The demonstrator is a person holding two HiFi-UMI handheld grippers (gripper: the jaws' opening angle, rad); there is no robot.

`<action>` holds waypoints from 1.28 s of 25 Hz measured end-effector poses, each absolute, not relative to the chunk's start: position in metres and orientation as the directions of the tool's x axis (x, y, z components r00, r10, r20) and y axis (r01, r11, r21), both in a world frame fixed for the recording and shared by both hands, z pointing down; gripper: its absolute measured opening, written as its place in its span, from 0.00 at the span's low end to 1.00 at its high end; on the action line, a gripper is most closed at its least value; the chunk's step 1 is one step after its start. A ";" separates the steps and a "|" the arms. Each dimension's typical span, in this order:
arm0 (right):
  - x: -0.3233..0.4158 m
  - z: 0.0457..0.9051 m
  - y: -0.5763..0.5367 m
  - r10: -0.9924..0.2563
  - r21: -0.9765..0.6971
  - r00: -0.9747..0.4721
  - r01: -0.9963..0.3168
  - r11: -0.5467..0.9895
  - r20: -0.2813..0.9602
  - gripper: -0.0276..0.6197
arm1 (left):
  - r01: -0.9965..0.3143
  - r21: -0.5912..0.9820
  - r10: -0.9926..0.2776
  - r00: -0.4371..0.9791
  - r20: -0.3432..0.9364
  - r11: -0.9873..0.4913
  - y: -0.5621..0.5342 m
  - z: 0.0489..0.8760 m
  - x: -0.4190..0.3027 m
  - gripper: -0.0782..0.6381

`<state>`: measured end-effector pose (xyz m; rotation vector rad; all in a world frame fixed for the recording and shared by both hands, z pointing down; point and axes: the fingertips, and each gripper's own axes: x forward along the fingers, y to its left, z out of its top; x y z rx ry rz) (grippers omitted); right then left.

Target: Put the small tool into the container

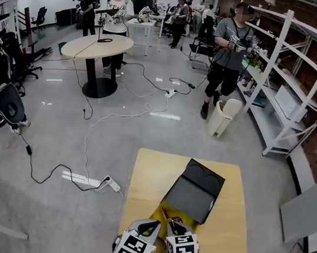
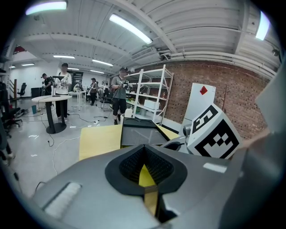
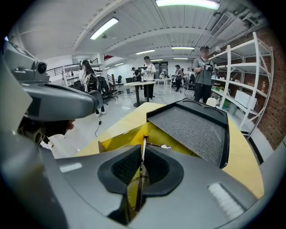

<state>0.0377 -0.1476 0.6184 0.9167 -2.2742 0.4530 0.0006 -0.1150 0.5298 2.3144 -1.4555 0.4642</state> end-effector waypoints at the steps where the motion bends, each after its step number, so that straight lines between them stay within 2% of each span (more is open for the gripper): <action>1: 0.037 0.621 -0.147 -0.495 -0.073 -0.549 -0.715 0.695 0.674 0.09 | -0.907 0.131 -0.786 0.413 0.459 -0.400 -0.115 0.530 0.000 0.12; 7: 0.041 0.625 -0.148 -0.541 -0.024 -0.516 -0.738 0.674 0.664 0.11 | -0.908 0.130 -0.786 0.411 0.462 -0.399 -0.113 0.531 -0.002 0.12; 15: 0.046 0.626 -0.148 -0.539 0.011 -0.491 -0.733 0.681 0.684 0.15 | -0.906 0.151 -0.784 0.419 0.457 -0.396 -0.110 0.528 -0.001 0.12; 24: 0.064 0.634 -0.160 -0.596 0.087 -0.419 -0.766 0.638 0.685 0.26 | -0.904 0.158 -0.786 0.423 0.451 -0.396 -0.113 0.531 0.001 0.12; 32: 0.069 0.632 -0.178 -0.633 0.076 -0.417 -0.795 0.602 0.652 0.26 | -0.908 0.143 -0.797 0.415 0.439 -0.394 -0.126 0.534 -0.003 0.12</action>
